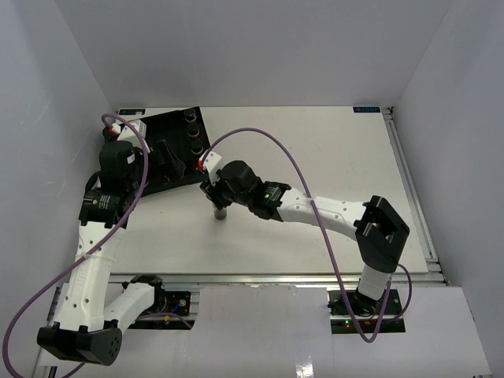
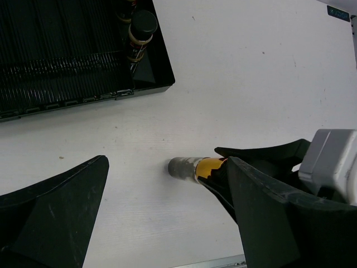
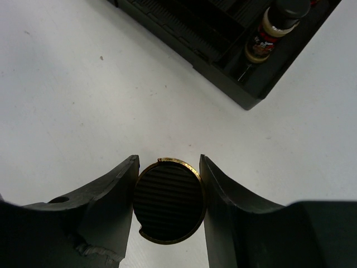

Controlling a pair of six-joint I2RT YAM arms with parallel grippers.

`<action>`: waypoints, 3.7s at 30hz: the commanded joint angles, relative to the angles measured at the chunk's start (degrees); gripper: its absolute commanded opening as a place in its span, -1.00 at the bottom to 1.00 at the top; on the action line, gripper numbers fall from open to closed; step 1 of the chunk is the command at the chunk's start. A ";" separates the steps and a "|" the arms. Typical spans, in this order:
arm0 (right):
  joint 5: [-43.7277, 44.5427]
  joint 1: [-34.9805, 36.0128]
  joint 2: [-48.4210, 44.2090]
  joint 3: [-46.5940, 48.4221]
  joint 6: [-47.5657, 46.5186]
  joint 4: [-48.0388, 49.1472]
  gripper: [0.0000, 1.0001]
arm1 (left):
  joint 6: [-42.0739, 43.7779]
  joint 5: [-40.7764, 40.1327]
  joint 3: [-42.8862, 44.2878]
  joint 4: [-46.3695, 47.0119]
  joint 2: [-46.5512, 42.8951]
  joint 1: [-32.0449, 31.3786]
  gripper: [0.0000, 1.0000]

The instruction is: Organize the condiment bottles

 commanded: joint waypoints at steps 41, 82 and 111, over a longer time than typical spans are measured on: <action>17.36 -7.21 -12.05 6.00 0.97 -6.86 0.63 | 7.00 17.83 8.05 -2.89 6.35 -0.42 0.96; 8.28 -23.79 -30.36 -14.85 5.85 -6.93 0.64 | 3.46 -9.79 6.85 -5.31 21.30 -27.32 0.91; 6.82 -25.28 -31.31 -15.03 6.29 -8.14 0.64 | 0.78 -13.80 7.32 -9.64 21.18 -27.82 0.86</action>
